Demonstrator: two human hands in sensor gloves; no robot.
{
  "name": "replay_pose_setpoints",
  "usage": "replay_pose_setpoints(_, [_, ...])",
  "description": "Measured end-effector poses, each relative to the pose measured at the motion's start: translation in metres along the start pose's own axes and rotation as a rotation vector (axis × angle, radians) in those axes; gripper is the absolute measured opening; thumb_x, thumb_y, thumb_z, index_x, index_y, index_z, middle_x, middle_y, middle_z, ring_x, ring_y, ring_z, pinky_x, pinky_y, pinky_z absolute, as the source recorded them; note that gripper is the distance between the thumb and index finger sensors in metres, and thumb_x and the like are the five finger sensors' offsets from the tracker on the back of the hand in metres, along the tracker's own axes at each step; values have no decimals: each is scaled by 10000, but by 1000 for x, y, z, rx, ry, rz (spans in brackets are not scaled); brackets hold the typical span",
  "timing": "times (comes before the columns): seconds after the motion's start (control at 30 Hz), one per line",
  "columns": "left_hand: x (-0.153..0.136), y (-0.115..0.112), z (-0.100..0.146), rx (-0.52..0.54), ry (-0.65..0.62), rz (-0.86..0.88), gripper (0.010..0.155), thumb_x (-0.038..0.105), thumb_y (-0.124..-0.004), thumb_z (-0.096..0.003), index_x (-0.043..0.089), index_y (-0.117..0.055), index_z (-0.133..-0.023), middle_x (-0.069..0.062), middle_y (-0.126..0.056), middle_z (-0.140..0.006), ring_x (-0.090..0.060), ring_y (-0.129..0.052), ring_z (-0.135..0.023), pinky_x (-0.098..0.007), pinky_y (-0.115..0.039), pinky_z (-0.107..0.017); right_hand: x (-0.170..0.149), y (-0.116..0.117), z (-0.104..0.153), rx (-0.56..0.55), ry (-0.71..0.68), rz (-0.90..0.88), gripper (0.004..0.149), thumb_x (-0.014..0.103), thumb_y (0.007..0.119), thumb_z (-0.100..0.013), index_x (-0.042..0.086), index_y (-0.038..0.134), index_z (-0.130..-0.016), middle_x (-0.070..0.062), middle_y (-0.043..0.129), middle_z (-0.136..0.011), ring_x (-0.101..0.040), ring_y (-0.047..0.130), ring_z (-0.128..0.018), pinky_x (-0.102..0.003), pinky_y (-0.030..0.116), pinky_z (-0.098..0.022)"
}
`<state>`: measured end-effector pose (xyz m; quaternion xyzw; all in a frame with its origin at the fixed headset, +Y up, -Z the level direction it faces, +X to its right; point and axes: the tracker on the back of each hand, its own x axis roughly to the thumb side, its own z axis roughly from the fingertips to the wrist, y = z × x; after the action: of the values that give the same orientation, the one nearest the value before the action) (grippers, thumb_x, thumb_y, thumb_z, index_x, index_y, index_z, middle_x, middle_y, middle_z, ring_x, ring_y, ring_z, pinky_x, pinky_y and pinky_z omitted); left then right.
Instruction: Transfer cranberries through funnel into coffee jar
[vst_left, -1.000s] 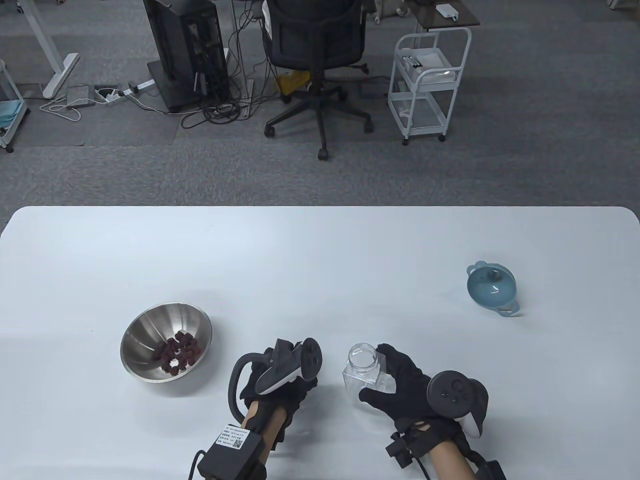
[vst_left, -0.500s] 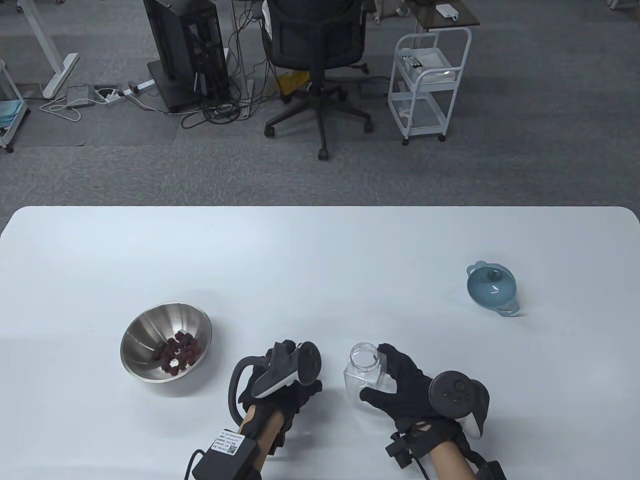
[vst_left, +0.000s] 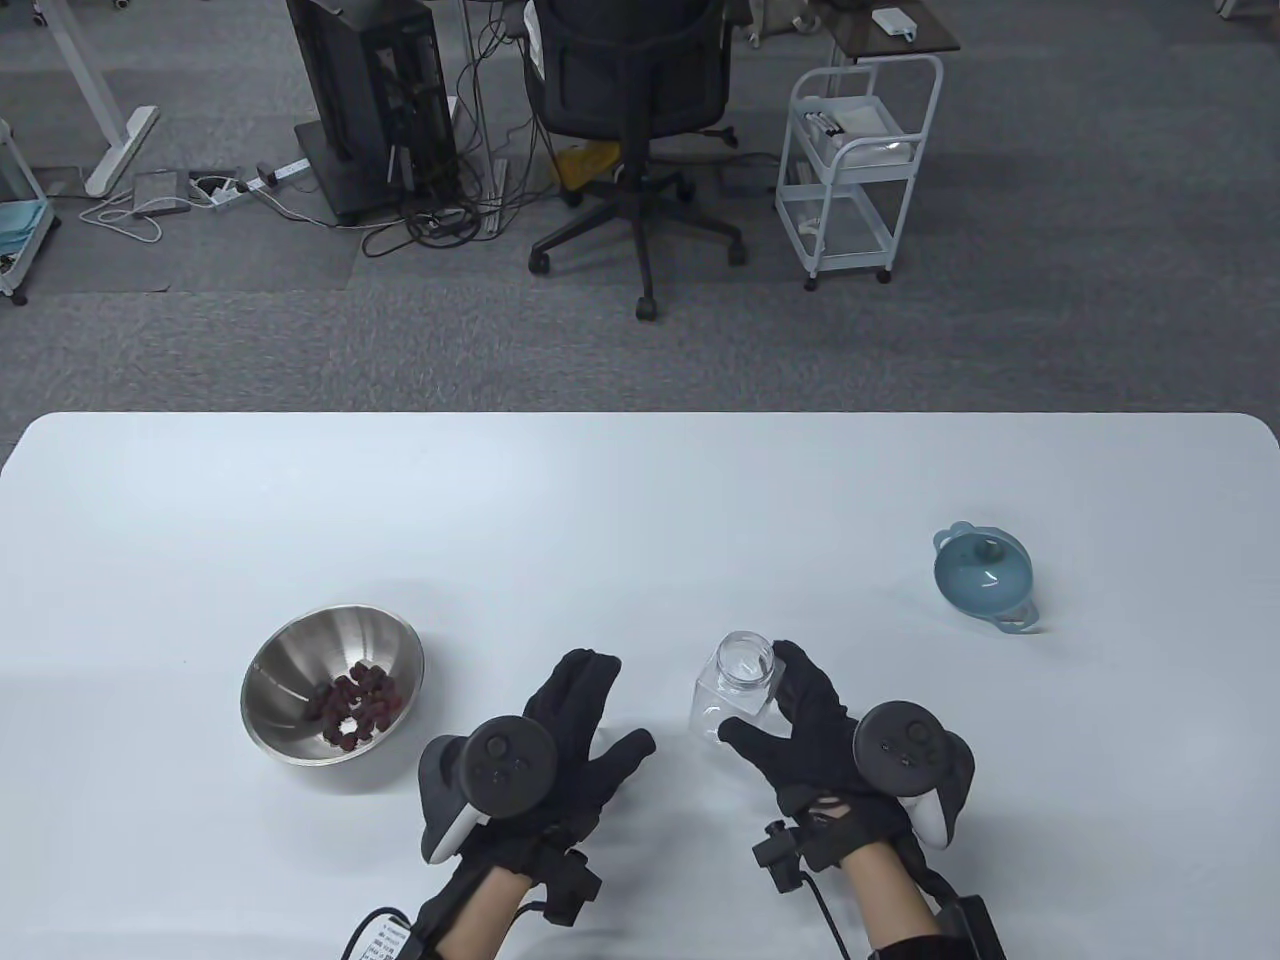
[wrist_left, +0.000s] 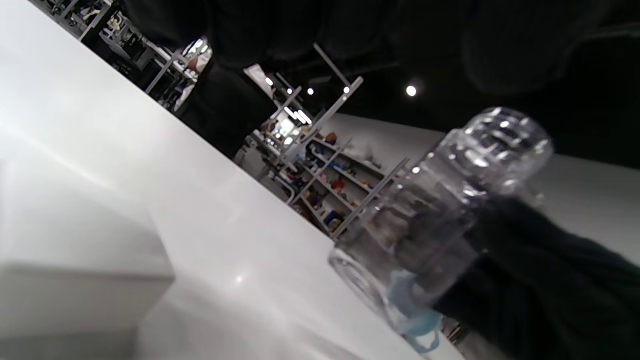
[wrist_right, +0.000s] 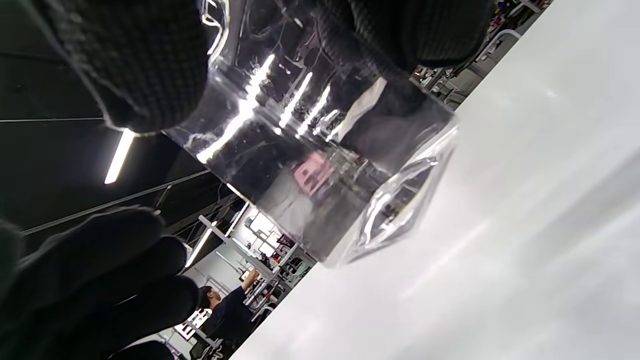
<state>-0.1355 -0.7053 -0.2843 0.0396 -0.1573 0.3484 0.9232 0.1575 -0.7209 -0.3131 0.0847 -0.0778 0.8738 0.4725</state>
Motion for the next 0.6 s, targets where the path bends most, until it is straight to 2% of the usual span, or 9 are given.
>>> replay_pose_setpoints(0.2, [-7,1,9,26,-21,108,819,656,-698,-484,197,-516,-1137,-166,-486,-1210,-469,-640,-1079,-593,-594,-753,-7,19,-20,31,107,-8,915,430,948,-405,26,400,-1015,-241,559,-1064,-471,695,-952,-526,672,-652])
replay_pose_setpoints(0.43, [-14,-1,11,21,-15,90,813,651,-702,-484,192,-530,-1133,-167,-494,-1208,-472,-645,-1075,-597,-591,-752,-20,39,-32,61,181,28,918,412,954,-401,19,387,-1006,-247,542,-1061,-482,682,-949,-530,665,-650])
replay_pose_setpoints(0.6, [-18,-5,10,13,-14,93,811,649,-704,-484,191,-532,-1132,-166,-495,-1208,-470,-645,-1075,-598,-589,-752,-28,44,-34,84,216,40,919,405,950,-401,13,378,-1004,-255,531,-1060,-490,677,-946,-534,661,-648])
